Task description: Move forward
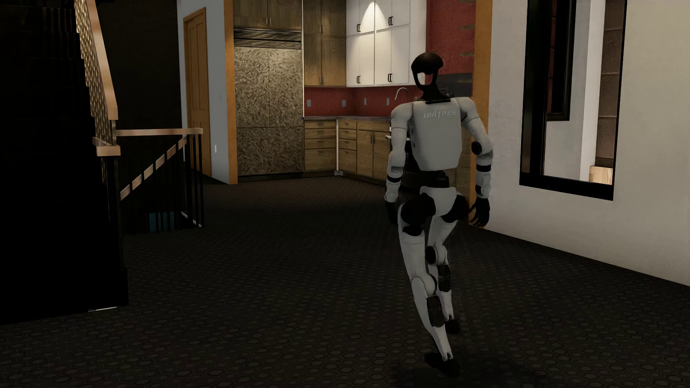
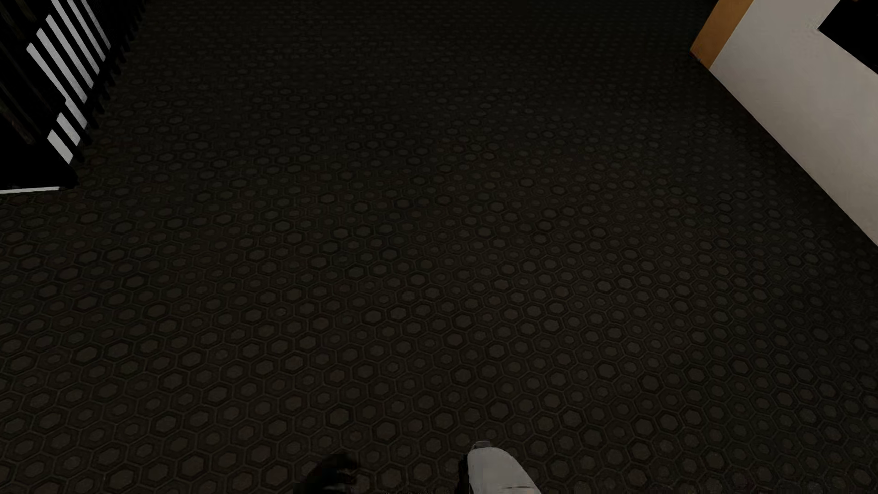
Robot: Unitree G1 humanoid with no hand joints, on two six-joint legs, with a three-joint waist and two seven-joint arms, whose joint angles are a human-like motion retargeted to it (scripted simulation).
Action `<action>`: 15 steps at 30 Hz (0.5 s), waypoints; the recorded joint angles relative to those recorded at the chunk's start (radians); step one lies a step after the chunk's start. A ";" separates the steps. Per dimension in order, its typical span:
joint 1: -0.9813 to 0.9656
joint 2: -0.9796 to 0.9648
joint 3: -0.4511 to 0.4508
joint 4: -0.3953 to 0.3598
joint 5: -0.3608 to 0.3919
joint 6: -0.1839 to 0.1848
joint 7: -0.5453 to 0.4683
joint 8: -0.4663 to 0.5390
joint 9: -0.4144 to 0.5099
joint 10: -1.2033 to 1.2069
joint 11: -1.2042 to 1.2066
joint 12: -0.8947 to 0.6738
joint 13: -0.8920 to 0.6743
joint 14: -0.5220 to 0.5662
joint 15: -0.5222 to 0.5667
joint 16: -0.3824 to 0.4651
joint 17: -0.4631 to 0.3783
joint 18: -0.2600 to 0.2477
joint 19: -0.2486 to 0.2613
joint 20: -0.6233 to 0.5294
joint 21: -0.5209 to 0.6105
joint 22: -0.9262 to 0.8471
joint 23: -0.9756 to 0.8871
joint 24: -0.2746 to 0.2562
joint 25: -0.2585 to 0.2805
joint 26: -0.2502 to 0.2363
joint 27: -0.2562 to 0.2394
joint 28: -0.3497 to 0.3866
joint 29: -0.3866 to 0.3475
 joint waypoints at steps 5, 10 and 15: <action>0.184 -0.070 -0.035 0.026 -0.063 0.006 0.000 0.000 0.040 0.021 -0.338 -0.123 0.030 -0.138 0.162 -0.028 -0.005 0.000 0.000 0.043 -0.079 -0.290 0.141 0.000 0.000 0.000 0.000 0.000 0.000; 0.168 -0.033 -0.033 0.088 0.007 0.073 0.000 0.000 0.030 0.186 -0.168 -0.121 -0.024 0.448 0.307 -0.024 -0.034 0.000 0.000 -0.015 -0.067 -0.302 0.210 0.000 0.000 0.000 0.000 0.000 0.000; -0.389 0.327 0.066 0.073 0.074 0.090 0.000 0.000 0.047 1.046 -0.222 -0.076 -0.110 0.590 0.132 0.043 -0.065 0.000 0.000 -0.208 -0.025 -0.047 -0.037 0.000 0.000 0.000 0.000 0.000 0.000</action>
